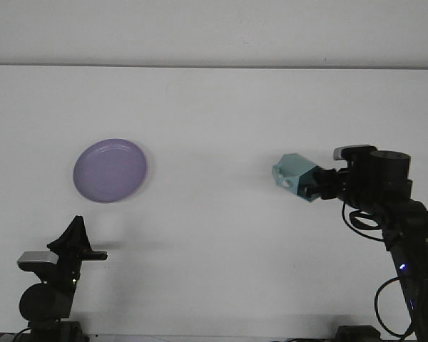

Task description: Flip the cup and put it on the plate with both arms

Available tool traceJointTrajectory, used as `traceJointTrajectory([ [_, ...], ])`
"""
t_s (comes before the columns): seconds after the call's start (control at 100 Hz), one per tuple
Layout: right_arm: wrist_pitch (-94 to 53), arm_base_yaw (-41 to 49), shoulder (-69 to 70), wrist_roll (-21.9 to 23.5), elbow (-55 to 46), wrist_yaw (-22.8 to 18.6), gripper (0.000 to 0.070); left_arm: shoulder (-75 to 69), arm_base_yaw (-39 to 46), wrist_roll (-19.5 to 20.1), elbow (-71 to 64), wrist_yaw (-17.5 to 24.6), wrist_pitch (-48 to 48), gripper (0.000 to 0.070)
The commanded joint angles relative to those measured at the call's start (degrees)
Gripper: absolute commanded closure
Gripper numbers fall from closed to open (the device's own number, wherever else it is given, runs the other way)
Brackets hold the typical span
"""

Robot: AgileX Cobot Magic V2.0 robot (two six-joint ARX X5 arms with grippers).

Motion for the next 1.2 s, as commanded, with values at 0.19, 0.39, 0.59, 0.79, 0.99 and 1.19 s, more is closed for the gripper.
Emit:
traceJointTrajectory([
  [0.19,-15.47,15.19,3.04,-5.66,5.73,9.94,0.0694,-0.11,-0.07,-0.15,0.35,-0.11,0.85,0.0688],
  [0.39,-24.06,25.57,8.87,-5.68,10.78,15.23,0.0694,-0.11,-0.07,-0.15,0.35,0.31,0.83,0.0688],
  [0.59,-28.76,30.97,16.15,-6.54,13.51,16.17,0.0694,-0.11,-0.07,-0.13,0.35,0.39,0.83,0.0688],
  [0.79,-29.68,33.35,23.06,-7.63,13.7,16.28,0.0694,-0.11,-0.07,-0.13,0.35,0.39,0.83,0.0688],
  [0.99,-29.46,33.48,27.43,-8.07,13.7,16.52,0.0694,-0.11,-0.07,-0.13,0.35,0.39,0.83,0.0688],
  [1.19,-29.07,33.51,28.17,-9.53,13.7,16.76,0.067,-0.11,-0.07,-0.13,0.35,0.39,0.81,0.0688],
])
